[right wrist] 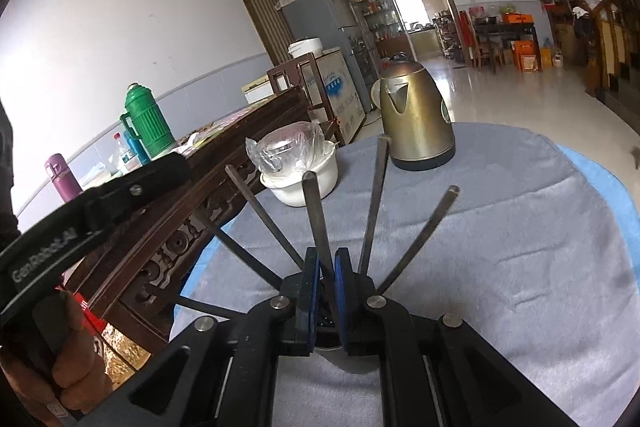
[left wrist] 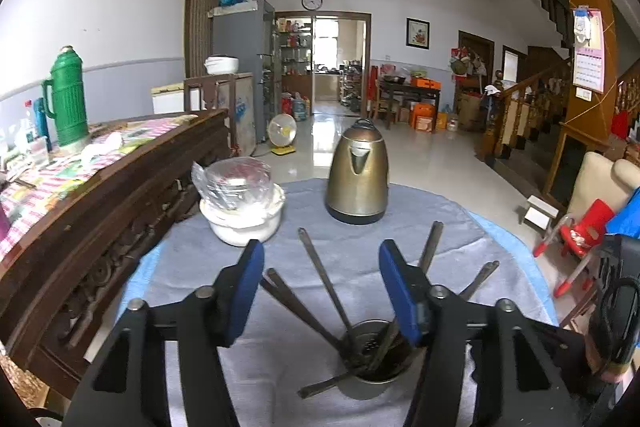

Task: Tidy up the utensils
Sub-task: 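Withdraw the open right gripper from the holder cup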

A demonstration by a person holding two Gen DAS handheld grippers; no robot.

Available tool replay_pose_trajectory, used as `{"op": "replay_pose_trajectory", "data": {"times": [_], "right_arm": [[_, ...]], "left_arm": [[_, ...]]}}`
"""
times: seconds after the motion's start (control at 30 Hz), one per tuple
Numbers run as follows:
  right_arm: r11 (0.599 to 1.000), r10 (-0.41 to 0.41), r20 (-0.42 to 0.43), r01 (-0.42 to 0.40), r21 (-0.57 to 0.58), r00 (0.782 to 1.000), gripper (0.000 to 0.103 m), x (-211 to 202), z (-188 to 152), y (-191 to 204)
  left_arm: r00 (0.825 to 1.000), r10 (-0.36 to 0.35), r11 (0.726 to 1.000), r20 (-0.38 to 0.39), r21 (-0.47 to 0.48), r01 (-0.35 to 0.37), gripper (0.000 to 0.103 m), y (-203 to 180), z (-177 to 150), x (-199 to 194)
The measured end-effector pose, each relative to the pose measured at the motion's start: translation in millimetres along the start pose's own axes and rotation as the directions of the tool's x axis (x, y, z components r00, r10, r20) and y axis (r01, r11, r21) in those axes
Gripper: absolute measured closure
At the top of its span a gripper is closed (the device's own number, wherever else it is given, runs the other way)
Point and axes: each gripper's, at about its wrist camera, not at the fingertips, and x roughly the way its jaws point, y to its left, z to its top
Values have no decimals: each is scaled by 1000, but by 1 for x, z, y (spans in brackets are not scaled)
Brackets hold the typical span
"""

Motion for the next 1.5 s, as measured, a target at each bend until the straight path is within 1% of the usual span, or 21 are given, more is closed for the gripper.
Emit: {"op": "replay_pose_trajectory", "data": {"times": [0.23,0.27,0.3,0.33,0.37,0.4,0.43,0.47,0.5,0.63,0.87,1.03,1.2,1.27,1.4,1.5], "right_arm": [[1000,-2,24,1,16,1000,93,-17,1,0],[1000,-4,25,3,13,1000,91,-20,1,1],[1000,-6,26,5,11,1000,87,-22,1,1],[1000,-10,29,9,8,1000,84,-24,1,2],[1000,-14,32,14,6,999,74,-27,0,2],[1000,-15,35,14,4,999,61,-30,0,3],[1000,-18,44,18,-2,999,49,-34,-1,3],[1000,-26,59,26,-10,998,34,-39,-2,4],[999,-35,65,36,-18,997,34,-42,-3,5],[994,-77,68,81,-68,995,34,-58,-9,9],[990,-101,98,110,-84,990,34,-92,-19,11],[990,-112,68,117,-77,991,34,-102,-29,13],[986,-131,43,135,-98,990,34,-106,-39,24],[986,-128,29,130,-103,991,34,-108,-43,28],[985,-131,0,131,-115,991,34,-111,-52,34],[983,-142,-18,138,-120,990,30,-110,-57,36]], "left_arm": [[997,75,997,-2,9,-75,27,11,-3,-16],[996,90,996,-5,13,-90,25,13,-4,-18],[994,105,994,-7,17,-105,22,14,-4,-21],[993,115,993,-8,22,-115,22,15,-5,-23],[991,130,991,-7,29,-130,21,17,-6,-27],[989,145,989,-7,36,-145,18,19,-8,-30],[988,157,987,-9,40,-157,17,20,-9,-34],[986,165,985,-13,43,-164,14,22,-11,-36],[984,176,983,-21,50,-174,13,24,-13,-39],[977,211,975,-45,81,-207,11,30,-23,-49],[971,218,974,-99,91,-210,9,36,-44,-70],[952,284,955,-111,124,-271,9,32,-56,-80],[948,291,951,-125,145,-273,8,25,-65,-90],[947,292,950,-129,151,-273,8,23,-69,-92],[948,281,955,-150,137,-262,8,22,-73,-95],[947,277,958,-159,126,-259,8,22,-77,-96]]}}
